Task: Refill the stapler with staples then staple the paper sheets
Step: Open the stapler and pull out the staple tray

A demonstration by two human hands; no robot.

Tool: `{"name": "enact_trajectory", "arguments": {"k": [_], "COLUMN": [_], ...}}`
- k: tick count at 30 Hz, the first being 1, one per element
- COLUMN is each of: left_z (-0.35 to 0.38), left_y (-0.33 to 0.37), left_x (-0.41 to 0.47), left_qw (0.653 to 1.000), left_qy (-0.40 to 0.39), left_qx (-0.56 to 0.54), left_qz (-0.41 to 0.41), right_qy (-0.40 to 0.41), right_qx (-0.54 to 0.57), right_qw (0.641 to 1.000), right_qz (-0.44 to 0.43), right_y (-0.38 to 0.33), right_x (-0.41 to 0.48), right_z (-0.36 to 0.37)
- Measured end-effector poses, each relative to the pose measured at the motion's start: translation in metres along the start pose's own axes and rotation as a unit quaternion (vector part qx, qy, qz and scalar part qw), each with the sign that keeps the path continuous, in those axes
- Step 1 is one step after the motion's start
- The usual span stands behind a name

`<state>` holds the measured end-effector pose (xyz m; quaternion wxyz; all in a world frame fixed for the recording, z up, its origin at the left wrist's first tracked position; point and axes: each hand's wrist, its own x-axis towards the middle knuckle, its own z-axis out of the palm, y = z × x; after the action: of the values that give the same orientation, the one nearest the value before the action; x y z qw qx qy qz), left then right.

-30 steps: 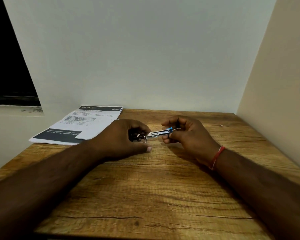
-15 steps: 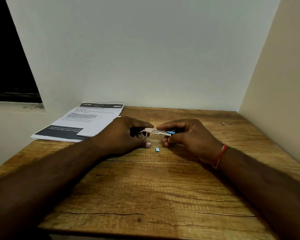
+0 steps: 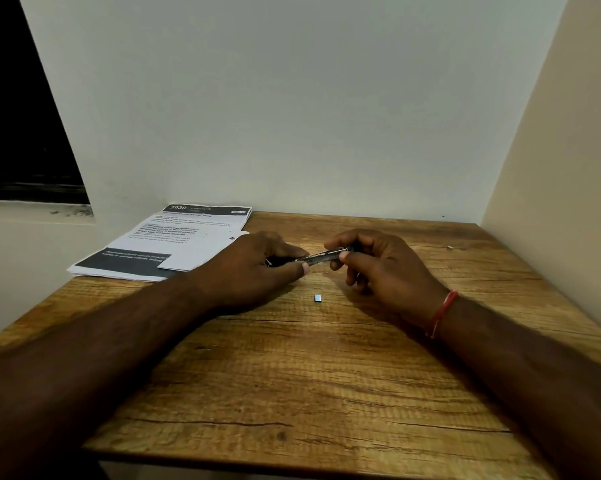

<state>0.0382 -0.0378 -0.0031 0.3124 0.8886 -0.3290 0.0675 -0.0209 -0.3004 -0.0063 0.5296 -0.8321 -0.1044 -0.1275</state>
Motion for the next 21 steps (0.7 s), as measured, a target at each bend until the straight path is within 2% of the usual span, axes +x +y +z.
{"name": "enact_trajectory", "arguments": {"k": [6,11,15,21], "left_z": [0.003,0.008,0.009,0.01], "left_y": [0.003,0.001,0.001,0.002], "left_x": [0.0,0.002,0.003,0.003], "left_qw": [1.0,0.999,0.999,0.999], "left_qy": [0.007,0.002,0.007,0.019], "left_qx": [-0.017,-0.016,-0.018,-0.012], "left_qz": [-0.019,-0.032,-0.038,-0.031], "right_qy": [-0.028,-0.041,-0.023,-0.023], "right_qx": [0.014,-0.063,-0.184,-0.209], "right_qw": [0.999,0.997,0.983,0.978], "right_qz": [0.035,0.011,-0.007,0.0], "right_y": [0.011,0.02,0.016,0.012], "right_x": [0.002,0.002,0.004,0.003], "right_z": [0.004,-0.001,-0.001,0.0]}}
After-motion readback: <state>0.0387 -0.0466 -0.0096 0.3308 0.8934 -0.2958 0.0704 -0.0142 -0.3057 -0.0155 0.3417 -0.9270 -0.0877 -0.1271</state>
